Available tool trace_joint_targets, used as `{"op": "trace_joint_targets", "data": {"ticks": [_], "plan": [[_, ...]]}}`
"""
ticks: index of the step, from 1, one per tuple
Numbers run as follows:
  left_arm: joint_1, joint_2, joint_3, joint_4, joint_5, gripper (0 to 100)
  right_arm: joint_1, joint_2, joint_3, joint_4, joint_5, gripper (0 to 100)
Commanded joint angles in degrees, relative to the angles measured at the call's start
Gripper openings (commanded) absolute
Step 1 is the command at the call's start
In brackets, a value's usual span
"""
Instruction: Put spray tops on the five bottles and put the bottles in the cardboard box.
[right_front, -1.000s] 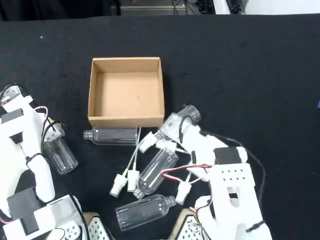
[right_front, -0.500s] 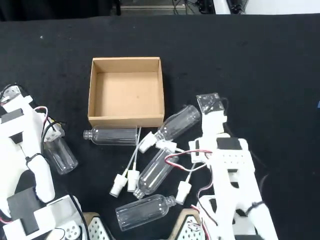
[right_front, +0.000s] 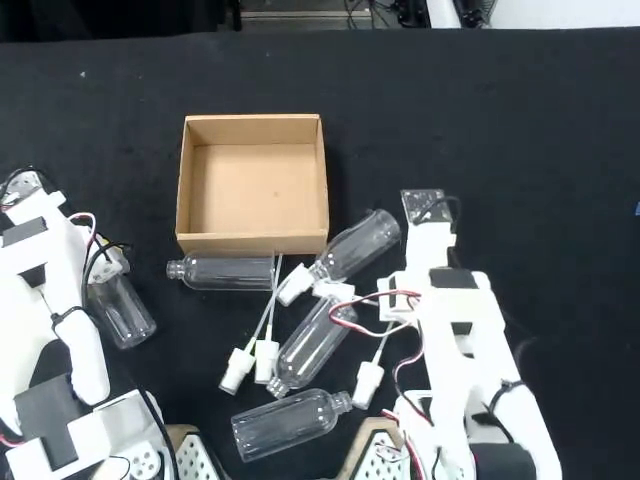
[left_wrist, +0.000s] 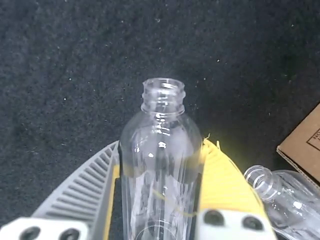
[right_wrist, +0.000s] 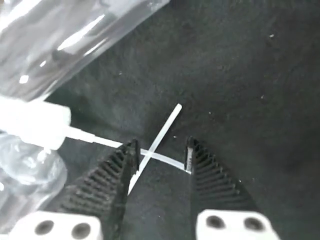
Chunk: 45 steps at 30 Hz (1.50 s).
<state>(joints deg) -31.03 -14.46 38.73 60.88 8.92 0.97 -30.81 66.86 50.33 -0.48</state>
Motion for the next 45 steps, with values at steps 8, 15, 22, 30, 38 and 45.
{"op": "trace_joint_targets", "data": {"ticks": [8, 15, 22, 30, 38, 45], "plan": [[0.13, -2.73, -0.40, -0.79, 0.26, 3, 2.20, 0.40, -2.68, -1.93, -1.58, 1.1], [0.13, -2.73, -0.40, -1.05, 0.26, 3, 6.77, 0.40, -6.55, 2.99, 3.78, 1.4], [0.13, -2.73, -0.40, -0.88, 0.35, 3, 3.87, 0.92, -12.44, 7.56, -1.76, 17.0], [0.13, -2.73, -0.40, -0.88, 0.26, 3, 0.79, 0.92, -6.46, 0.97, -10.55, 16.8], [0.13, -2.73, -0.40, -0.79, 0.18, 3, 0.62, 0.92, -5.32, 0.53, -8.26, 9.7], [0.13, -2.73, -0.40, -0.79, 0.09, 3, 0.62, 1.01, -3.12, 2.29, -4.92, 14.3]]}}
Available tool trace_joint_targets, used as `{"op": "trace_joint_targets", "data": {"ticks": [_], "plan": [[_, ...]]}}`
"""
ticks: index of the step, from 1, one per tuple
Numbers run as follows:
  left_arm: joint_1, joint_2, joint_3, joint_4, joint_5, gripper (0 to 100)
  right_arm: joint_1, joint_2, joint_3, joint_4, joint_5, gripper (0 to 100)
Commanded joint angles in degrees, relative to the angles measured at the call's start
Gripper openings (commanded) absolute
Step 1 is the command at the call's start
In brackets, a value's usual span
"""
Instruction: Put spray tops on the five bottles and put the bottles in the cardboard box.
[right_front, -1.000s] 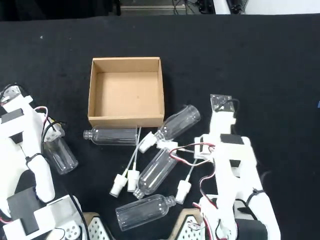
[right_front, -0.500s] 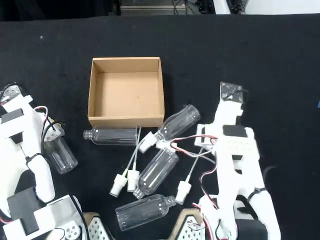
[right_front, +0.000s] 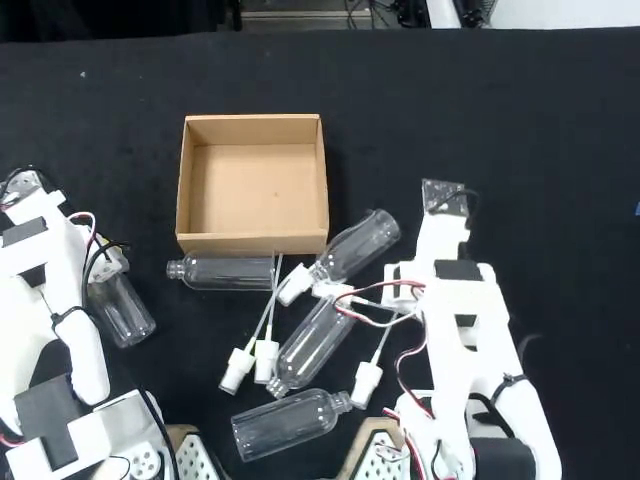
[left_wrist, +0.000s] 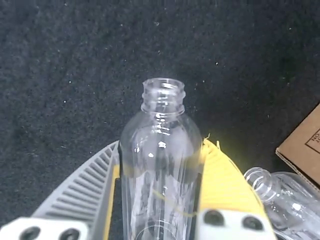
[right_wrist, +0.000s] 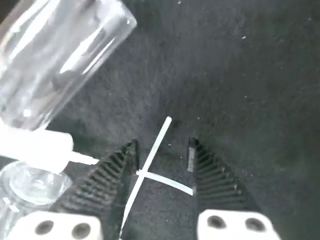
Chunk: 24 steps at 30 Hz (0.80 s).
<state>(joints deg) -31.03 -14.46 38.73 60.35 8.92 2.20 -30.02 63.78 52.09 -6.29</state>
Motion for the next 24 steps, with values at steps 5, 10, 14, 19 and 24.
{"op": "trace_joint_targets", "data": {"ticks": [5, 10, 14, 19, 24], "plan": [[0.13, -2.73, -0.40, -0.26, 0.09, 3, -0.88, 0.22, 0.40, 0.35, 0.88, 11.7], [0.13, -2.73, -0.40, -0.26, 0.26, 3, -0.88, 0.22, 0.84, 0.79, 0.97, 10.6], [0.13, -2.73, -0.31, -0.26, 0.35, 3, -0.62, 1.80, 1.36, 0.44, 7.82, 0.8], [0.13, -2.73, 0.22, -0.35, 0.35, 3, 2.11, 4.09, 0.84, 0.35, 10.46, 1.1], [0.13, -2.73, 0.22, -0.44, 0.44, 3, 10.29, 4.09, -3.74, 0.88, 10.64, 1.0]]}}
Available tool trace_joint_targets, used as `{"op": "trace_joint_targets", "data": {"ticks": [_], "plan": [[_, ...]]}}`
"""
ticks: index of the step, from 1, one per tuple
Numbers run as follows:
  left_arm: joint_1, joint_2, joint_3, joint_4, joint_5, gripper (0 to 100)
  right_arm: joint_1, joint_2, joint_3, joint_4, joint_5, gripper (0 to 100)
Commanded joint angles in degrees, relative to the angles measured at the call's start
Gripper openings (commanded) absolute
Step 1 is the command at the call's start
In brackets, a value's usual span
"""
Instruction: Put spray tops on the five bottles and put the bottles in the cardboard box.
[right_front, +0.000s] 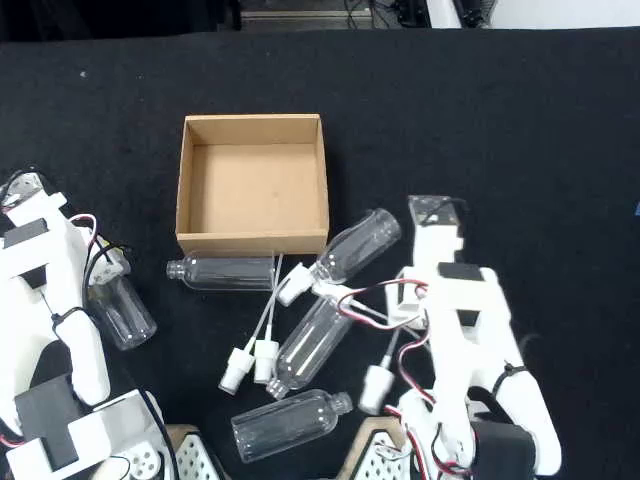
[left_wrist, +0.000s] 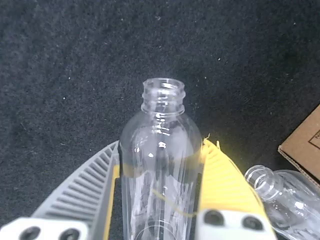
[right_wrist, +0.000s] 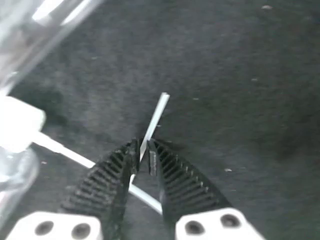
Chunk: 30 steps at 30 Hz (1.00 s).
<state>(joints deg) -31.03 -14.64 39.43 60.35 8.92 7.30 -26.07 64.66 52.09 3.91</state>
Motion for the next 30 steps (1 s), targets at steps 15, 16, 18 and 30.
{"op": "trace_joint_targets", "data": {"ticks": [15, 16, 18, 30], "plan": [[0.04, -2.55, -0.75, -0.62, 0.44, 3, 2.55, 0.66, -16.84, 17.23, 0.00, 16.8], [0.04, -2.55, -0.92, -0.53, 0.35, 3, 2.11, 0.66, -16.40, 16.97, -0.09, 16.7], [0.04, -2.55, -1.01, -0.35, 0.35, 3, 2.20, 0.66, -15.08, 14.86, -0.09, 15.8], [-0.66, -2.55, -1.01, -0.35, 0.35, 3, 6.15, 0.66, -4.18, 6.24, 4.75, 16.2]]}}
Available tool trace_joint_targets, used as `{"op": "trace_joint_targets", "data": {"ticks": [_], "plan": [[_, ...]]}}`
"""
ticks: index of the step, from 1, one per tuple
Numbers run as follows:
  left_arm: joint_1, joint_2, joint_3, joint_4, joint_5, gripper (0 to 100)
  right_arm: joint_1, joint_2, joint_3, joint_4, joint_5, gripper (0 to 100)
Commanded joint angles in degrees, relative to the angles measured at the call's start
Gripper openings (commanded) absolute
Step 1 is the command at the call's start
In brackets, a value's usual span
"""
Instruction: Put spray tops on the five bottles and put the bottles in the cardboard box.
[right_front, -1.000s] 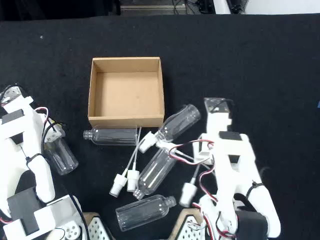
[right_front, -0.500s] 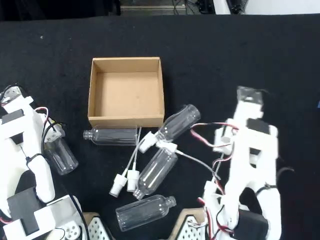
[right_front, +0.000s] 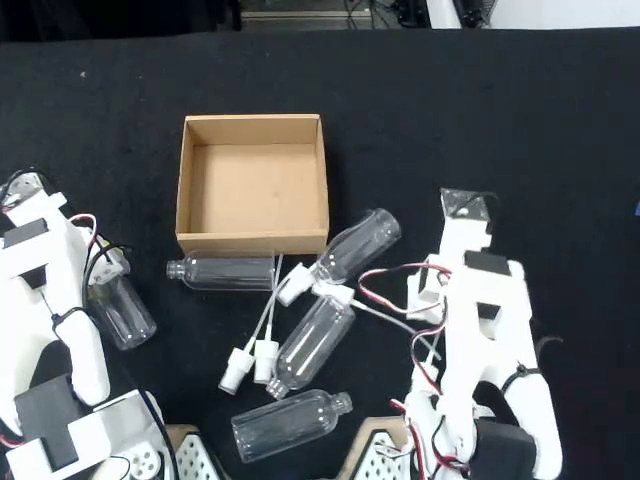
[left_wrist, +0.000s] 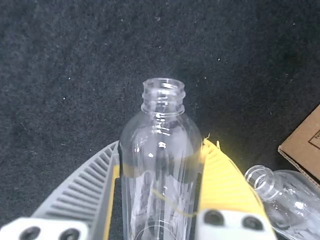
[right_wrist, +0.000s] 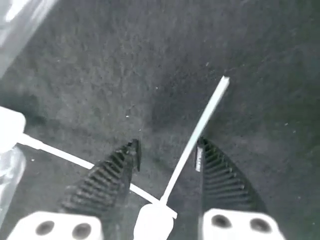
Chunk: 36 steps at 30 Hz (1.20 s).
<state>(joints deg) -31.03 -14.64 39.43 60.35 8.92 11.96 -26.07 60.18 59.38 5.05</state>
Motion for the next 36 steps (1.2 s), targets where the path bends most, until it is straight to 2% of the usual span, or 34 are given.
{"op": "trace_joint_targets", "data": {"ticks": [1, 4, 6, 11, 15, 18, 22, 30, 33, 36], "plan": [[-1.19, -2.55, -1.01, -0.35, 0.35, 3, 2.11, 0.66, 0.84, -1.05, 5.54, 14.3], [-4.00, -2.55, -1.27, -0.79, 0.35, 3, 7.21, 0.66, 1.45, -1.85, 9.41, 0.5], [-5.58, -2.55, -1.98, -0.62, 0.35, 3, 13.27, 0.22, 1.19, -2.55, 12.40, 3.5], [-5.49, -2.55, -1.98, -0.70, 0.35, 3, 28.66, 0.57, -4.18, -4.04, 18.64, 1.5], [-5.14, -2.55, -1.80, -0.70, 0.35, 3, 36.22, 0.57, -7.16, -3.78, 18.99, 1.6], [-5.23, -2.55, -1.80, -0.70, 0.35, 3, 39.03, 0.57, -7.69, -4.22, 19.08, 1.8], [-5.23, -2.55, -1.71, -0.70, 0.35, 3, 39.03, 0.57, -9.89, -5.80, 18.11, 1.5], [-5.58, -2.55, -1.71, -0.70, 0.35, 3, 23.91, 0.66, -11.74, -11.60, 3.96, 3.1], [-5.67, -2.55, -1.71, -0.70, 0.35, 3, 19.60, 0.66, -12.35, -11.52, 0.00, 14.2], [-5.58, -2.55, -1.71, -0.70, 0.35, 3, 18.99, 0.48, -13.67, -10.20, 0.70, 22.7]]}}
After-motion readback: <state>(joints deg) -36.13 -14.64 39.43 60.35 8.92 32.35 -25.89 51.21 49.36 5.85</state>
